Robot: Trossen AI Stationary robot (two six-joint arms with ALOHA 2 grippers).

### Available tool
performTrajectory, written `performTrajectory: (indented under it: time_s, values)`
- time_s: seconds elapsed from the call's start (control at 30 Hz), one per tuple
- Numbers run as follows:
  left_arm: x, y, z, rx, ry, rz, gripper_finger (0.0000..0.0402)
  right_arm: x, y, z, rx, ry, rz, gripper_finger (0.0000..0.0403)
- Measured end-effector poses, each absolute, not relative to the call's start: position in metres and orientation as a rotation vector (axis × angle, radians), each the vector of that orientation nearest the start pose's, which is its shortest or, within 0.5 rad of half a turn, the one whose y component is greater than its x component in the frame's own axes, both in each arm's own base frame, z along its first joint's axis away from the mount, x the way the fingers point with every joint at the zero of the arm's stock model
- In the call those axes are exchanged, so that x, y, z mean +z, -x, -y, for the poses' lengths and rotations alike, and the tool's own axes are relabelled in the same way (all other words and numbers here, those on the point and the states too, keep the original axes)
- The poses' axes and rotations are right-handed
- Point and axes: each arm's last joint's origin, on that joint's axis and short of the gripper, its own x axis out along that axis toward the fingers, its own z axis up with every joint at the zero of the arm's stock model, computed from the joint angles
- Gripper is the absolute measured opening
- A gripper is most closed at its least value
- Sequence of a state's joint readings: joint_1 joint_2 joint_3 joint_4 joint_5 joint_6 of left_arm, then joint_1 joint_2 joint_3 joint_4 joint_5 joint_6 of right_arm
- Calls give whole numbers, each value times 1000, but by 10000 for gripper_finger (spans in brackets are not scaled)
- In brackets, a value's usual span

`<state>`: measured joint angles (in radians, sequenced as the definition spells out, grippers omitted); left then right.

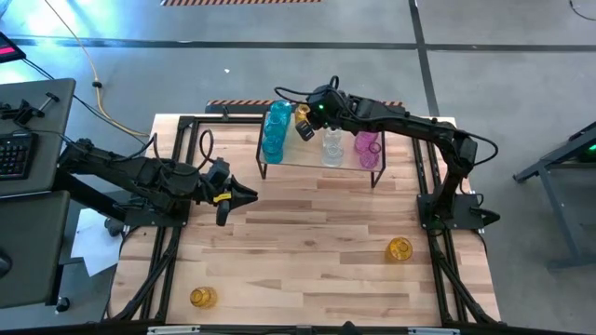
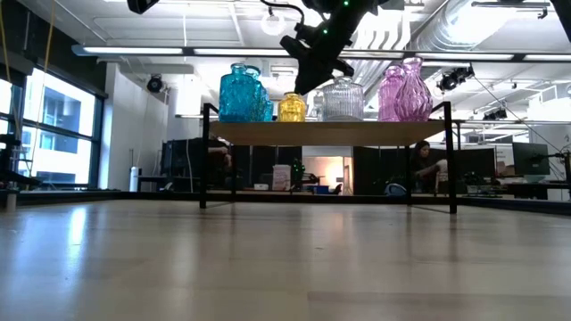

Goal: Sort vases onto shelf
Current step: Put the top left yellow vase on the shelf, then put the right yellow vase on the shelf aligned with the other yellow vase

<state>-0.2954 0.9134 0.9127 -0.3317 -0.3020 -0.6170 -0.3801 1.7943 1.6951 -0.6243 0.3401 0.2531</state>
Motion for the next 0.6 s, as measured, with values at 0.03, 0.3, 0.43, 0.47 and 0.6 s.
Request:
performTrajectory:
  time_s: [0.03, 0.3, 0.43, 0.47, 0.6]
  values:
    - [341, -188, 49, 101, 514, -305, 62, 333, -367, 157, -779, -246, -647, 57]
    - [341, -187, 52, 103, 506, -302, 62, 335, -368, 153, -771, -249, -642, 57]
    - [341, -187, 52, 101, 498, -302, 62, 348, -367, 136, -743, -242, -598, 57]
    - [341, -187, 52, 101, 498, -302, 62, 352, -366, 130, -736, -238, -588, 57]
    - [341, -187, 53, 68, 486, -314, 62, 374, -358, 102, -656, -228, -533, 57]
